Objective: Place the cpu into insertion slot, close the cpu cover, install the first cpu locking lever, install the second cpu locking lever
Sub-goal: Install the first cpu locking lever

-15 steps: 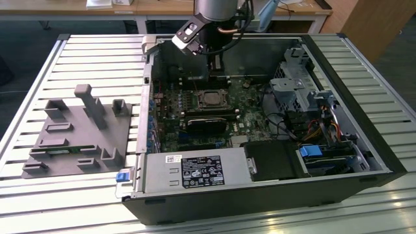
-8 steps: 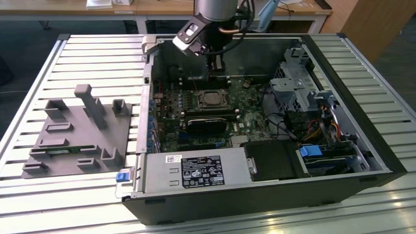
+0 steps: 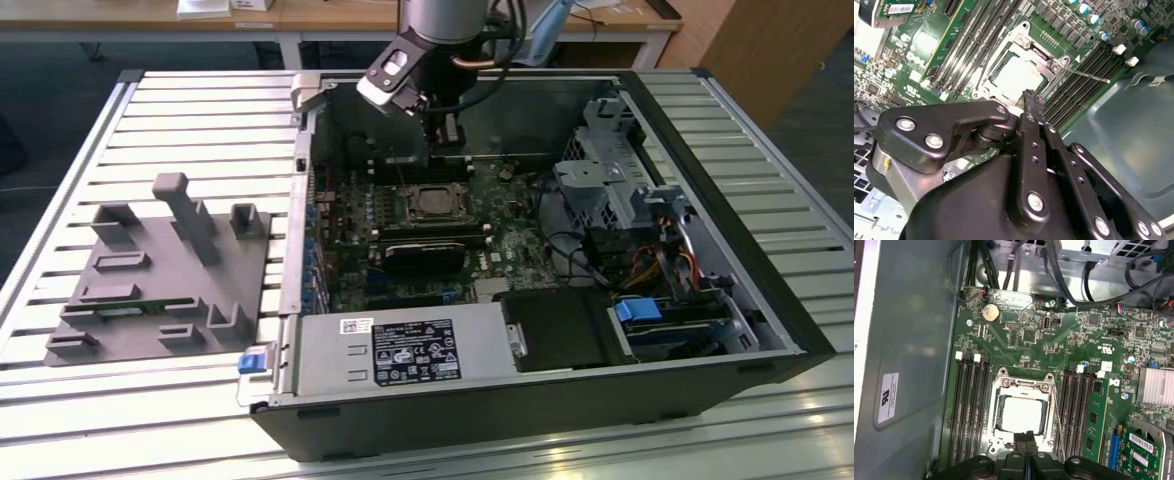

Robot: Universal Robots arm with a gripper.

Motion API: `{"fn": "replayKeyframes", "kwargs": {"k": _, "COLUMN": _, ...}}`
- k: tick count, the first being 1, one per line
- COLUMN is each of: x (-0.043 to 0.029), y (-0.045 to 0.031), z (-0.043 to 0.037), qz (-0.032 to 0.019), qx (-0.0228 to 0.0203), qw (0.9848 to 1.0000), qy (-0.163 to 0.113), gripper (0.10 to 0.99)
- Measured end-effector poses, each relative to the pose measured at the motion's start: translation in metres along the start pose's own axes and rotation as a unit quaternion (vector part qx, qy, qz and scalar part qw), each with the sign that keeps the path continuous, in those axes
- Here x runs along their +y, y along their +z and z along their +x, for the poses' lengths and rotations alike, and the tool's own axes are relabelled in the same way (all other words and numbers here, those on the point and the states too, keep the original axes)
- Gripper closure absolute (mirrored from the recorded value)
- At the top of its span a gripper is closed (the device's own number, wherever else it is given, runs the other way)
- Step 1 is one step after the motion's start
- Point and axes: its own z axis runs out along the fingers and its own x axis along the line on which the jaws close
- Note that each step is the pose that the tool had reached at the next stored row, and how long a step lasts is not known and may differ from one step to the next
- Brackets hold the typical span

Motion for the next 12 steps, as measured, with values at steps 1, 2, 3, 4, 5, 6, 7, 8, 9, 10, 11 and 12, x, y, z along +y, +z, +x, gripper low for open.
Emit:
{"fn": "replayKeyframes", "kwargs": {"k": 1, "x": 0.0000, "y": 0.0000, "z": 0.0000, "qz": 0.0000, "qx": -0.0001, "qw": 1.0000, "qy": -0.004, "gripper": 0.980}}
{"fn": "replayKeyframes", "kwargs": {"k": 2, "x": 0.0000, "y": 0.0000, "z": 0.0000, "qz": 0.0000, "qx": -0.0001, "qw": 1.0000, "qy": -0.009, "gripper": 0.980}}
{"fn": "replayKeyframes", "kwargs": {"k": 3, "x": 0.0000, "y": 0.0000, "z": 0.0000, "qz": 0.0000, "qx": -0.0001, "qw": 0.9999, "qy": -0.014, "gripper": 0.980}}
{"fn": "replayKeyframes", "kwargs": {"k": 4, "x": 0.0000, "y": 0.0000, "z": 0.0000, "qz": 0.0000, "qx": 0.0000, "qw": 0.9998, "qy": -0.019, "gripper": 0.980}}
{"fn": "replayKeyframes", "kwargs": {"k": 5, "x": 0.0000, "y": 0.0000, "z": 0.0000, "qz": -0.0001, "qx": 0.0000, "qw": 0.9997, "qy": -0.024, "gripper": 0.980}}
{"fn": "replayKeyframes", "kwargs": {"k": 6, "x": -0.0001, "y": 0.0000, "z": 0.0000, "qz": -0.0001, "qx": 0.0001, "qw": 0.9996, "qy": -0.029, "gripper": 0.980}}
{"fn": "replayKeyframes", "kwargs": {"k": 7, "x": -0.0001, "y": 0.0000, "z": 0.0000, "qz": -0.0001, "qx": 0.0001, "qw": 0.9994, "qy": -0.035, "gripper": 0.980}}
{"fn": "replayKeyframes", "kwargs": {"k": 8, "x": -0.0001, "y": 0.0000, "z": 0.0000, "qz": -0.0001, "qx": 0.0001, "qw": 0.9991, "qy": -0.042, "gripper": 0.980}}
{"fn": "replayKeyframes", "kwargs": {"k": 9, "x": -0.0001, "y": 0.0001, "z": 0.0000, "qz": -0.0001, "qx": 0.0001, "qw": 0.9988, "qy": -0.048, "gripper": 0.980}}
{"fn": "replayKeyframes", "kwargs": {"k": 10, "x": -0.0001, "y": 0.0000, "z": 0.0000, "qz": -0.0001, "qx": 0.0001, "qw": 0.9985, "qy": -0.054, "gripper": 0.980}}
{"fn": "replayKeyframes", "kwargs": {"k": 11, "x": -0.0001, "y": 0.0000, "z": 0.0000, "qz": -0.0002, "qx": 0.0001, "qw": 0.9982, "qy": -0.060, "gripper": 0.980}}
{"fn": "replayKeyframes", "kwargs": {"k": 12, "x": -0.0002, "y": 0.0001, "z": 0.0000, "qz": -0.0002, "qx": 0.0002, "qw": 0.9978, "qy": -0.067, "gripper": 0.980}}
